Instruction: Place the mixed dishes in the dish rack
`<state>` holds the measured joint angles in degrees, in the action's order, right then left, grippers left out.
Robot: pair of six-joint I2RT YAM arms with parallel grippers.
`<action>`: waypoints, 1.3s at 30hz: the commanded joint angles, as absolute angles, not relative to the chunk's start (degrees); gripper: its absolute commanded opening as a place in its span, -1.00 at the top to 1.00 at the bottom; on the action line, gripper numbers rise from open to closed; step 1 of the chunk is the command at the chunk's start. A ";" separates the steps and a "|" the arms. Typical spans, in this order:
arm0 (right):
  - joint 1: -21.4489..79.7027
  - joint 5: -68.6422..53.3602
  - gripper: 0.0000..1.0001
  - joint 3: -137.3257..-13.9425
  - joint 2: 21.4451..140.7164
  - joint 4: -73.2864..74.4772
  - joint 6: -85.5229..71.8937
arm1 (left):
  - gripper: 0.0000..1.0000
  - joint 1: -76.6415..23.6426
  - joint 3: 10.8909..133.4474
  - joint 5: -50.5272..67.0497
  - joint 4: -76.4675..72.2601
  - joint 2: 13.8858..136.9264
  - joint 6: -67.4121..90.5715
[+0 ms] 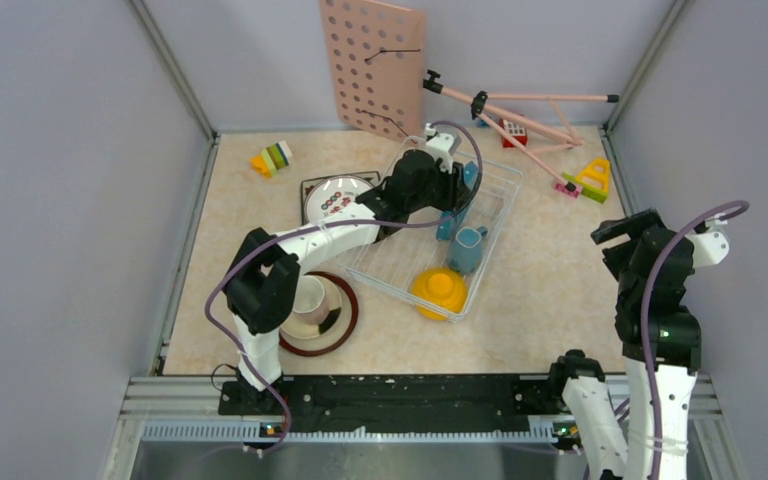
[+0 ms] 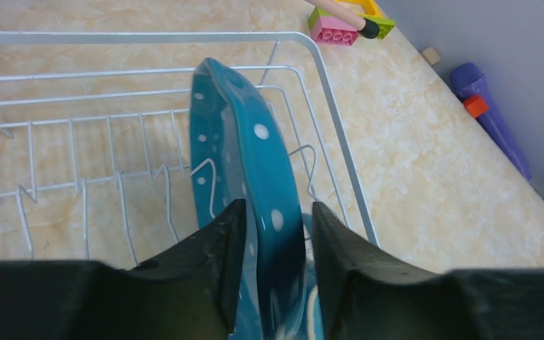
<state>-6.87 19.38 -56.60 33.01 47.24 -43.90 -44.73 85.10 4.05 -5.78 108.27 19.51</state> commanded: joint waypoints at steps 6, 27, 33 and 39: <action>-6.53 19.34 -0.55 -57.21 32.74 45.64 -42.66 | -0.33 -44.97 88.99 6.96 -7.65 105.02 20.99; -6.51 -7.16 -0.58 -48.08 35.71 33.24 -36.62 | -0.74 -43.63 79.67 -13.44 16.65 79.99 19.25; -5.71 -14.89 -0.42 -44.04 39.71 30.20 -37.80 | -0.80 -42.94 68.48 -16.37 24.83 66.03 22.03; 3.32 -11.12 -0.40 -40.49 40.04 28.97 -39.45 | -0.84 -42.82 60.40 -18.95 35.42 52.05 28.29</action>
